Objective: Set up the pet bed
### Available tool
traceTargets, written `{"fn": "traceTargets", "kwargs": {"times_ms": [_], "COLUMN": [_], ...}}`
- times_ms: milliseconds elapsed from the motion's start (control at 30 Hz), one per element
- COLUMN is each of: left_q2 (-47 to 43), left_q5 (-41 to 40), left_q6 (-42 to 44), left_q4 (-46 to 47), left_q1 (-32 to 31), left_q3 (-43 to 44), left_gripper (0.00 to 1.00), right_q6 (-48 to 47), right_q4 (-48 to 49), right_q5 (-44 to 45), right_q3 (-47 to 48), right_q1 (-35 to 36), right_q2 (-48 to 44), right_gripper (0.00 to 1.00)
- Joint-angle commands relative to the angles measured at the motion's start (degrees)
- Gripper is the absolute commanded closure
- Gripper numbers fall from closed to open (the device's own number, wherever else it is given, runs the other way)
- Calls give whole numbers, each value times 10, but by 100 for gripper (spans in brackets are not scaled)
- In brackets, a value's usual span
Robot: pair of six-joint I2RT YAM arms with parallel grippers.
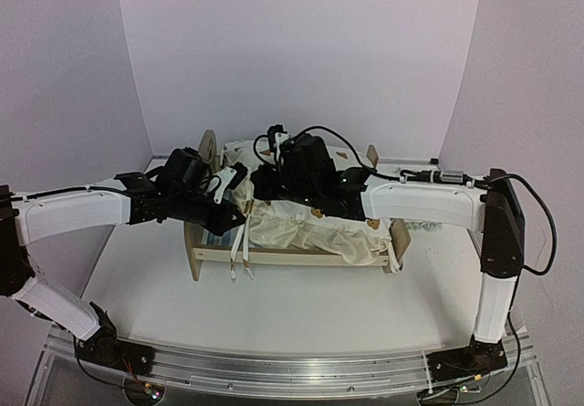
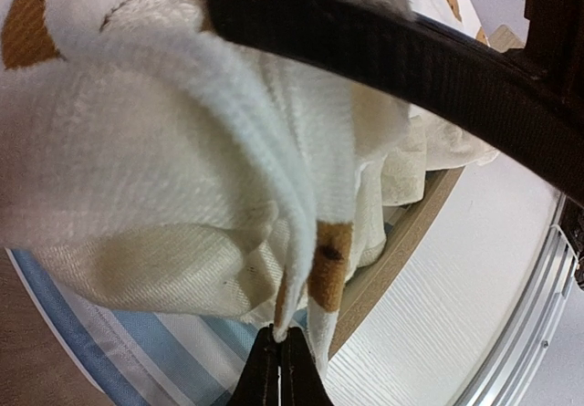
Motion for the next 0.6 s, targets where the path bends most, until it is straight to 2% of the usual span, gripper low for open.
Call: {"fn": "traceTargets", "kwargs": {"times_ms": [0,167,567], "left_q2": [-2,-29,-57], "left_q5": [-15,-82,-216], "left_q6": [-16,-30,-6], "left_q4": [5,-49,-94], "left_q1": [2,3,2], "left_q3": [-3,38,125], "left_gripper": [100,100,100], "right_q6": [8,6,19], "right_q4": [24,25,30], "right_q5": [1,1,-17], "right_q3": [-2,-3,-7], "right_q1": [-3,-2,-2], "right_q2": [-37,-39,-33], "right_gripper": [100,100,100]}}
